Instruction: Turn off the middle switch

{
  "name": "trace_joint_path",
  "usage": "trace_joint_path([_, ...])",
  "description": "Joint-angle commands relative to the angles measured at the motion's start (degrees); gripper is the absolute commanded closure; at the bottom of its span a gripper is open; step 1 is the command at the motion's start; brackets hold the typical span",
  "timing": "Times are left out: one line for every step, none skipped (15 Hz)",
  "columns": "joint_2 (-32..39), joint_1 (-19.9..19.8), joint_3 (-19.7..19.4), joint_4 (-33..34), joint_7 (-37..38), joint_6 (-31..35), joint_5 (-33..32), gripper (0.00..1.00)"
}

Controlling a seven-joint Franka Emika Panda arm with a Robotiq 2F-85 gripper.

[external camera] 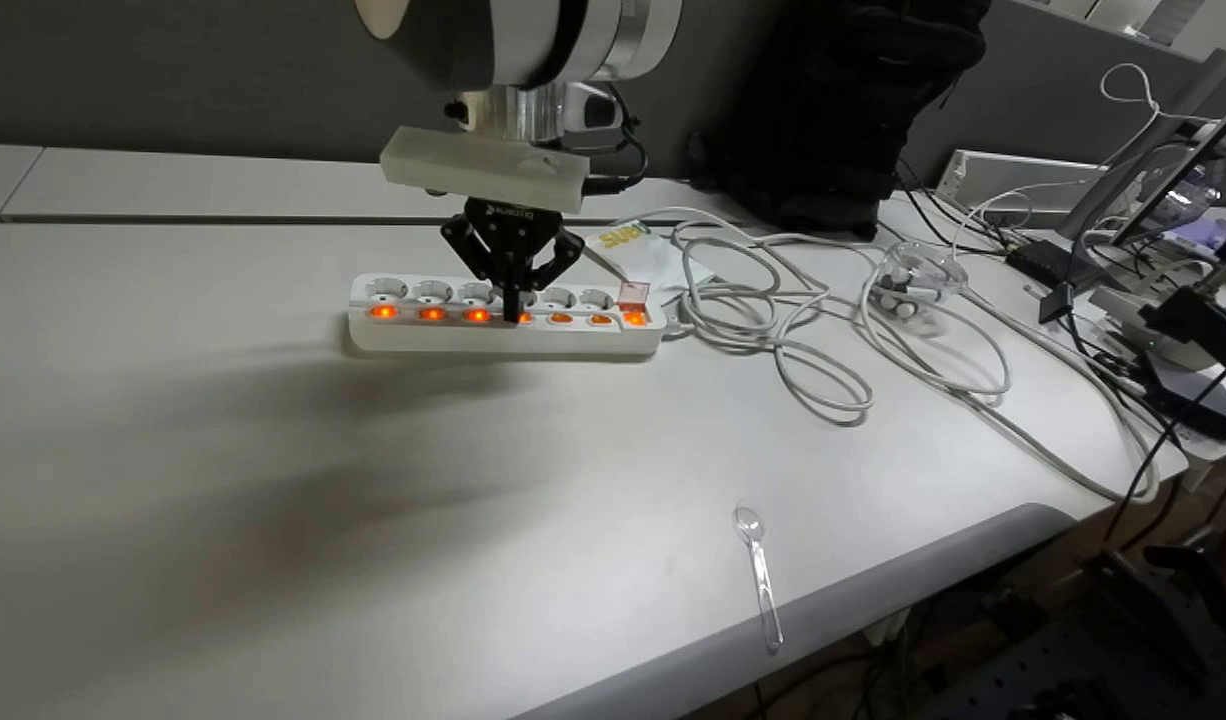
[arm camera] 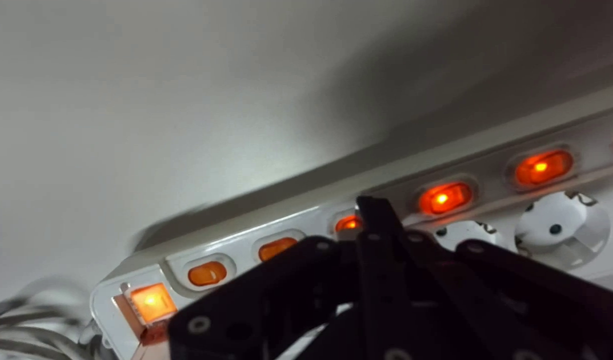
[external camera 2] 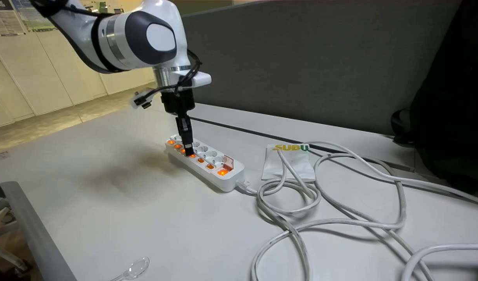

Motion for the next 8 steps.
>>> trace_joint_path([3.3,-1.28,1.52,-0.65,2.88,3.67,5.94,1.0])
trace_joint_path([3.3,-1.76,1.75,-0.84,2.59,3.81,7.52,1.0])
trace_joint_path([3.17,-2.07,1.81,-0.99,2.37,3.83,8.74,1.0])
trace_joint_path([2.91,-1.92,1.38,-0.99,2.09,3.19,8.82,1.0])
trace_joint_path([2.7,-1.52,0.83,-0.89,2.28,2.56,8.46,1.0])
trace_joint_path([2.43,-0.85,0.16,-0.58,1.95,0.85,6.98,1.0])
trace_joint_path([2.1,-0.01,-0.57,-0.2,1.63,-1.66,4.93,1.0])
trace_joint_path([1.67,0.71,-1.14,-0.01,1.59,-3.95,3.1,1.0])
